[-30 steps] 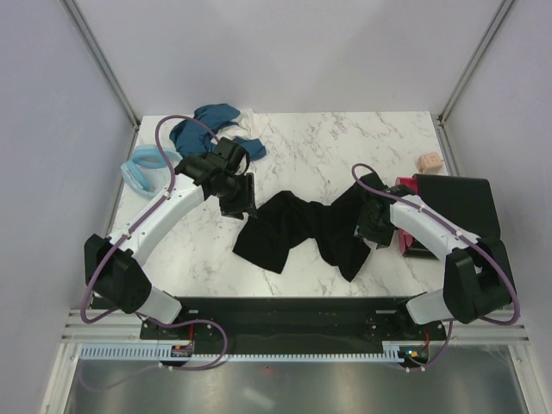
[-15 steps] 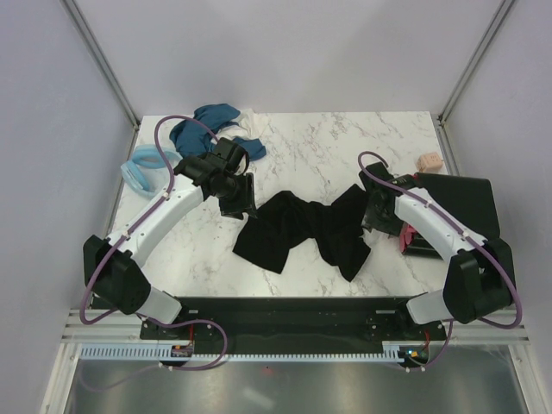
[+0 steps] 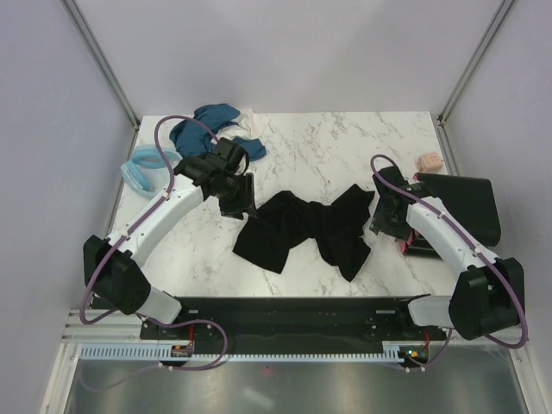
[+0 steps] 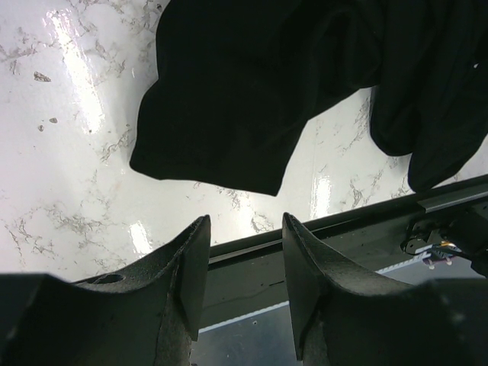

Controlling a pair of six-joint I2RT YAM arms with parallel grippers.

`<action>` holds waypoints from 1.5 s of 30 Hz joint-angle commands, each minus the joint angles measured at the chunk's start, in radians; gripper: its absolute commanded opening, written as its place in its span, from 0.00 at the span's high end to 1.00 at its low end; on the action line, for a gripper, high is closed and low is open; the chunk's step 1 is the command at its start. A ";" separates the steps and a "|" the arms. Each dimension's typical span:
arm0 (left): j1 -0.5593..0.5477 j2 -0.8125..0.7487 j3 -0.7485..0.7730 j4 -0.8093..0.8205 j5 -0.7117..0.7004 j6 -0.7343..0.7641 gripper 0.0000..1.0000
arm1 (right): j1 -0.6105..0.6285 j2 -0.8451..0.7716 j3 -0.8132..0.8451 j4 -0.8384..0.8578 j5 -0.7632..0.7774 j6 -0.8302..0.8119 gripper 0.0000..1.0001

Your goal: Fold and stack the t-shirts

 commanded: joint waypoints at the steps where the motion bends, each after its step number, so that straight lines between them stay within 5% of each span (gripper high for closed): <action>1: 0.004 -0.016 0.010 0.007 0.031 0.022 0.50 | 0.004 -0.067 0.005 0.120 -0.149 -0.085 0.39; 9: 0.002 -0.020 0.007 0.008 0.031 0.016 0.50 | 0.049 -0.053 -0.047 0.166 -0.344 -0.114 0.40; 19: -0.003 -0.024 -0.017 0.016 0.042 0.010 0.51 | 0.147 -0.122 -0.166 0.141 -0.194 -0.030 0.41; 45: -0.009 -0.023 -0.017 0.025 0.045 0.015 0.51 | 0.194 0.028 -0.166 0.220 -0.186 0.006 0.41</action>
